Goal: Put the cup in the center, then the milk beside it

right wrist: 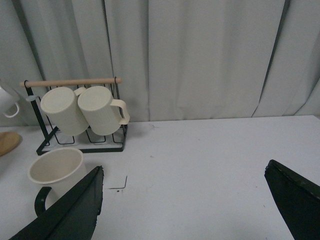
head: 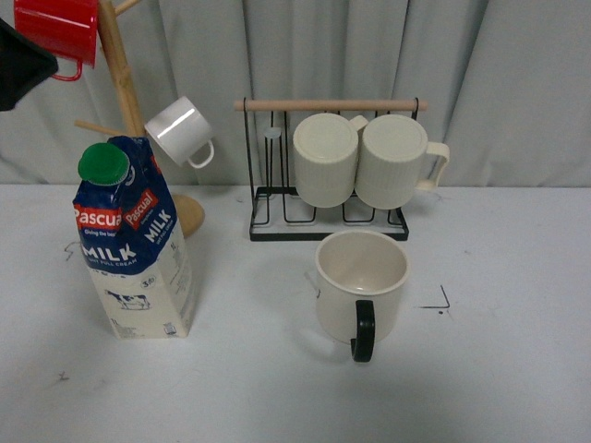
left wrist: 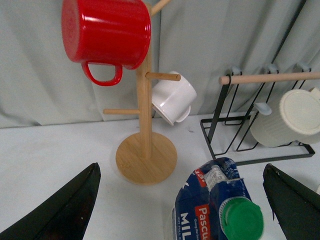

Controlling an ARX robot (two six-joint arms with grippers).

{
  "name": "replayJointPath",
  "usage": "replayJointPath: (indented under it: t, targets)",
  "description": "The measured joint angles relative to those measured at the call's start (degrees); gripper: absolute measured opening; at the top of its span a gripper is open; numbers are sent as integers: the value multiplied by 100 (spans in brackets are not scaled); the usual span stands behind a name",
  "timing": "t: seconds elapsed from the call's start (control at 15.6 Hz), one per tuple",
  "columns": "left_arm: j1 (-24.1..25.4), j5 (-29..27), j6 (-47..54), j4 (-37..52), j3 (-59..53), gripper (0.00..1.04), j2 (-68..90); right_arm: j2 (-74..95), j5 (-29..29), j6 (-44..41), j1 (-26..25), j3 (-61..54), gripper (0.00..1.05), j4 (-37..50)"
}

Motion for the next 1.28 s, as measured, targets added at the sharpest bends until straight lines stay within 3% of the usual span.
replayJointPath:
  t: [0.51, 1.22, 1.28]
  targets:
    - [-546, -17, 142, -17, 623, 98, 1104, 0, 0, -2, 0, 0, 98, 2]
    - [-1045, -994, 616, 306, 820, 98, 2192, 0, 0, 0, 0, 0, 98, 2]
    - [-1106, -1073, 634, 343, 820, 91, 2192, 0, 0, -2, 0, 0, 98, 2]
